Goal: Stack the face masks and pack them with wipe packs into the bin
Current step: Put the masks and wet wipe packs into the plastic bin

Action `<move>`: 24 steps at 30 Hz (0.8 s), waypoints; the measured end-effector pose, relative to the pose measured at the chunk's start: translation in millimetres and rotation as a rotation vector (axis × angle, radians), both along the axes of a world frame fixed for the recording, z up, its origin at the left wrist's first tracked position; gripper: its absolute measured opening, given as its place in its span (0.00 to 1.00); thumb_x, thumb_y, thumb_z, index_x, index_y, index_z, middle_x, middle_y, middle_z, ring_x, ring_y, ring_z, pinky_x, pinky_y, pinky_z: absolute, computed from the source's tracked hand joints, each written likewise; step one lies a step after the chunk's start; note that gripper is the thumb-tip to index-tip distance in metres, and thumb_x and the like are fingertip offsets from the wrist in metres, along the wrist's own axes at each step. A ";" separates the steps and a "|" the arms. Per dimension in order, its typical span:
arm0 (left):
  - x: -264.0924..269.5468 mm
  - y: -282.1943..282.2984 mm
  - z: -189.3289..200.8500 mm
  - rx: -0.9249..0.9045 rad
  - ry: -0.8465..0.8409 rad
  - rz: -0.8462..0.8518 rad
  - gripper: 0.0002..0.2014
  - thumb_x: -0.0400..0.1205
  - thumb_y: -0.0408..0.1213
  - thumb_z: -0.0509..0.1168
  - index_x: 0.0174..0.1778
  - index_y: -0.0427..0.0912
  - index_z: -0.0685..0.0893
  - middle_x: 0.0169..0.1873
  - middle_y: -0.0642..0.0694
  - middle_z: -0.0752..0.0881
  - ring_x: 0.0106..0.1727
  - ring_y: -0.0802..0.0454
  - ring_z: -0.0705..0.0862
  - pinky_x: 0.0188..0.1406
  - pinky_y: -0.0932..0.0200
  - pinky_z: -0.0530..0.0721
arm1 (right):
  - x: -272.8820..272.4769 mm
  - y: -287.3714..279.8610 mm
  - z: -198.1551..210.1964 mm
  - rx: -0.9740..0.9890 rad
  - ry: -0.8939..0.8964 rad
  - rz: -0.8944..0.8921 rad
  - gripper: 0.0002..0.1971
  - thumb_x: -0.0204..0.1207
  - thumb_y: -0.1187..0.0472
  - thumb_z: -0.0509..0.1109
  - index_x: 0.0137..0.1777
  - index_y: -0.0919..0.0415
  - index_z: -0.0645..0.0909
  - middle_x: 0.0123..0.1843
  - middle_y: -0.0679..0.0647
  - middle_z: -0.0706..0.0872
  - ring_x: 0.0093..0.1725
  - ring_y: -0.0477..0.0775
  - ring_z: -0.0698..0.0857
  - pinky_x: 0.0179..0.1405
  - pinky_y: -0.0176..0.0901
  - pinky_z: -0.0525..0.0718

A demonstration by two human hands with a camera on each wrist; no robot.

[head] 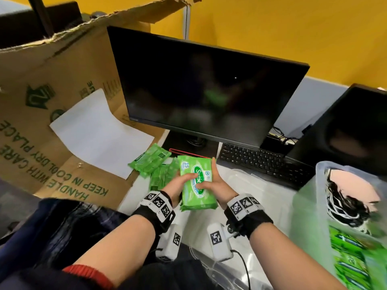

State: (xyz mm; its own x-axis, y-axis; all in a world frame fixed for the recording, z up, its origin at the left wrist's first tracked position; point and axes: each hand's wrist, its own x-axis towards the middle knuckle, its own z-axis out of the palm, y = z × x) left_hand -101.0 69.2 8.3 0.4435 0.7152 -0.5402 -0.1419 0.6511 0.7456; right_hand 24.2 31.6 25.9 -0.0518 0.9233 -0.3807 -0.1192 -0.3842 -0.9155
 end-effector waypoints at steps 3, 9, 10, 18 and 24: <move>5.2 -2.5 -1.3 0.044 0.031 -0.040 0.38 0.60 0.36 0.73 0.69 0.35 0.73 0.60 0.34 0.84 0.59 0.37 0.84 0.58 0.43 0.83 | 21.1 -11.0 -2.4 0.012 -0.048 -0.140 0.60 0.64 0.85 0.70 0.80 0.47 0.33 0.63 0.56 0.80 0.56 0.55 0.84 0.46 0.45 0.87; 17.3 -1.8 -10.0 0.331 0.299 -0.016 0.54 0.62 0.23 0.77 0.80 0.47 0.54 0.67 0.38 0.74 0.68 0.38 0.76 0.67 0.41 0.76 | 55.7 -31.6 4.4 -0.079 -0.926 -0.109 0.56 0.51 0.63 0.82 0.80 0.55 0.55 0.59 0.60 0.84 0.62 0.60 0.81 0.64 0.50 0.78; 20.7 -5.0 -11.0 0.407 0.369 -0.041 0.58 0.59 0.26 0.79 0.81 0.50 0.51 0.71 0.38 0.70 0.72 0.38 0.72 0.69 0.40 0.74 | 58.0 -36.8 6.0 -0.094 -1.091 -0.065 0.49 0.56 0.62 0.80 0.78 0.54 0.60 0.61 0.58 0.83 0.65 0.60 0.79 0.65 0.47 0.75; 63.6 -40.3 -28.0 0.728 0.536 -0.554 0.44 0.73 0.22 0.67 0.81 0.50 0.52 0.66 0.35 0.78 0.65 0.39 0.78 0.63 0.57 0.77 | 58.7 -73.1 -32.0 -0.092 -1.494 0.235 0.32 0.73 0.47 0.68 0.75 0.53 0.62 0.69 0.53 0.76 0.69 0.58 0.72 0.64 0.50 0.67; 63.7 -37.2 -31.6 0.763 0.648 -0.634 0.36 0.76 0.23 0.66 0.79 0.43 0.60 0.67 0.37 0.78 0.64 0.40 0.80 0.61 0.62 0.75 | 57.9 -70.4 -43.1 -0.170 -1.566 0.343 0.38 0.73 0.49 0.70 0.76 0.59 0.54 0.69 0.60 0.73 0.68 0.60 0.73 0.66 0.52 0.68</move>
State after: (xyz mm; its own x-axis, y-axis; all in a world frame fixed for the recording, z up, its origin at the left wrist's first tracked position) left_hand -37.3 31.9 -23.3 0.6357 0.7009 -0.3236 0.5930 -0.1749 0.7860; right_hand 82.2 -38.8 -17.1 0.2820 0.8943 -0.3474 0.9542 -0.2990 0.0048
